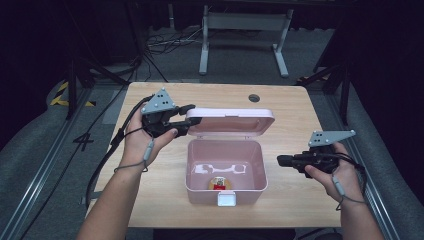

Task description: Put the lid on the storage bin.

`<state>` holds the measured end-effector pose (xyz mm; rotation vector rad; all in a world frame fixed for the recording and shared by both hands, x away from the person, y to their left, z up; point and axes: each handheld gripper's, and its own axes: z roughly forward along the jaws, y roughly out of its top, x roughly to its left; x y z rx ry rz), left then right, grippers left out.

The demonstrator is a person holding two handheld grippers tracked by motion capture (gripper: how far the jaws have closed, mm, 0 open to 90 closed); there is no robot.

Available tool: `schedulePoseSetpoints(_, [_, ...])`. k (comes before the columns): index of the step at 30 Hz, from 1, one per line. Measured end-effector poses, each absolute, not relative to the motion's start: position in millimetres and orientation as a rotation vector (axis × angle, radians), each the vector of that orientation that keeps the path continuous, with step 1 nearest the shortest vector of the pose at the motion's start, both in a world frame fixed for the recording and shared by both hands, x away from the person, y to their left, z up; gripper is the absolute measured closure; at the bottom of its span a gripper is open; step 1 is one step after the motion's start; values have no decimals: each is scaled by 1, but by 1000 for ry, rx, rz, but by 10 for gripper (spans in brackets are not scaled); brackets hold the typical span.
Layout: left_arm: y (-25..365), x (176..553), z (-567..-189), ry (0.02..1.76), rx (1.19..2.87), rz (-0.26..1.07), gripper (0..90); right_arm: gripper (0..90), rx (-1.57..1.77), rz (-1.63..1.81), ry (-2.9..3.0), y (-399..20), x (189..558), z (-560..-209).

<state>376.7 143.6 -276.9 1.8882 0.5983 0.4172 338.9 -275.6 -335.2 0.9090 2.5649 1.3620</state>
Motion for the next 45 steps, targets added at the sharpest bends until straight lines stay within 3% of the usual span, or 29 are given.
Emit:
schedulePoseSetpoints(17, [142, 348, -286, 567, 1975, 454, 484, 900, 855, 1467, 2612, -263, 330, -331])
schedulePoseSetpoints(30, [145, 337, -294, 580, 2088, 363, 364, 900, 791, 1553, 2602, -254, 331, -323])
schedulePoseSetpoints(45, [150, 333, -300, 563, 2180, 283, 331, 900, 785, 1665, 2534, -252, 333, -326])
